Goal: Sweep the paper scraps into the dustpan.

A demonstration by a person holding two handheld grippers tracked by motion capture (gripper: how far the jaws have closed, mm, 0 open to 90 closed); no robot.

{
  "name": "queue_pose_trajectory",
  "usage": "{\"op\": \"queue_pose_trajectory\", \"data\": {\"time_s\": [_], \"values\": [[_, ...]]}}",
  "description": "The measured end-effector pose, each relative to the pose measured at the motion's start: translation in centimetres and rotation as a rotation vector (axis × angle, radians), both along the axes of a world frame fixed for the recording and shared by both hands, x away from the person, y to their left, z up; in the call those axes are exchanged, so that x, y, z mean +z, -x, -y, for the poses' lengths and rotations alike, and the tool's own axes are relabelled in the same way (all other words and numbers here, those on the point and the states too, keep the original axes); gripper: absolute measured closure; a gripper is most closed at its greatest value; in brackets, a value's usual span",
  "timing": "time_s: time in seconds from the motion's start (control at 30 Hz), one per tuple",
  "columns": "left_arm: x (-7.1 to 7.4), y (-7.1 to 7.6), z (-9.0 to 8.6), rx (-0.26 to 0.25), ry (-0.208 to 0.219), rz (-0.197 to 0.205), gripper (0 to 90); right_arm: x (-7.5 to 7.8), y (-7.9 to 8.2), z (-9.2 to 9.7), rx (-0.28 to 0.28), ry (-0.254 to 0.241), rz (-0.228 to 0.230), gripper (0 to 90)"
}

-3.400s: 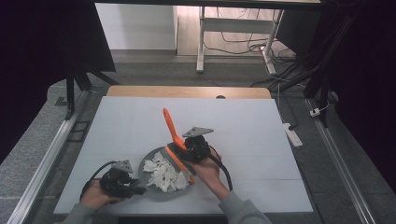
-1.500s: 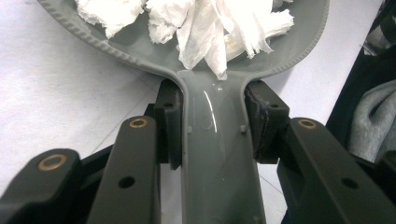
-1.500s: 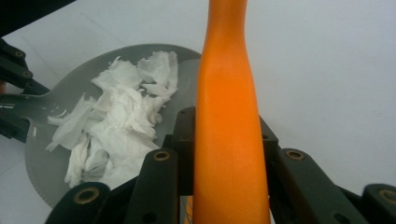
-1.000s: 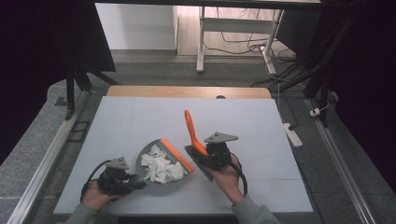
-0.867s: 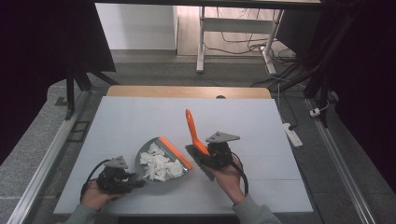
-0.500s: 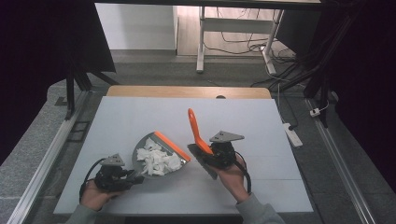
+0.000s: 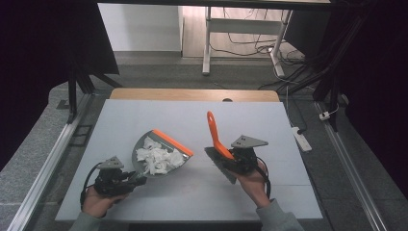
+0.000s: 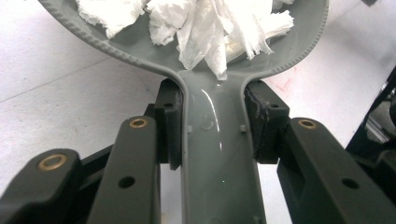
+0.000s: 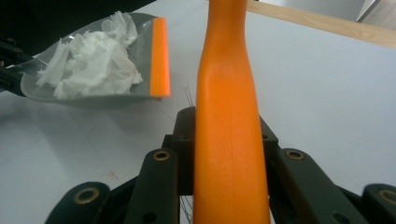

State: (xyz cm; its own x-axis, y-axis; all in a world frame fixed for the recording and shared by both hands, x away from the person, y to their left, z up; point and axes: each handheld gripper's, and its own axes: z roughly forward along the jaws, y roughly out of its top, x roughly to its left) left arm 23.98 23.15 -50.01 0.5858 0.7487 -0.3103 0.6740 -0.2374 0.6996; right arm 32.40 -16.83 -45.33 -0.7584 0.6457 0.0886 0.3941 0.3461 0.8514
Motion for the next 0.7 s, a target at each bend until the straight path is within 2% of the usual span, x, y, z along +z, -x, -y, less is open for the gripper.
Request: {"op": "queue_pose_trajectory", "data": {"time_s": [0.23, 0.47, 0.7], "values": [[0.0, 0.1, -0.3, 0.039, 0.009, 0.004, 61.3, 0.1, -0.2, 2.3, -0.025, -0.002, -0.01, 70.7], [0.2, 0.3, -0.7, 0.078, 0.025, 0.026, 61.2, -0.1, -0.3, 3.7, -0.036, -0.001, -0.024, 70.7], [0.1, 0.7, -0.9, 0.129, 0.038, 0.029, 61.2, -0.3, -0.1, 4.3, -0.002, -0.01, -0.034, 70.7]]}}
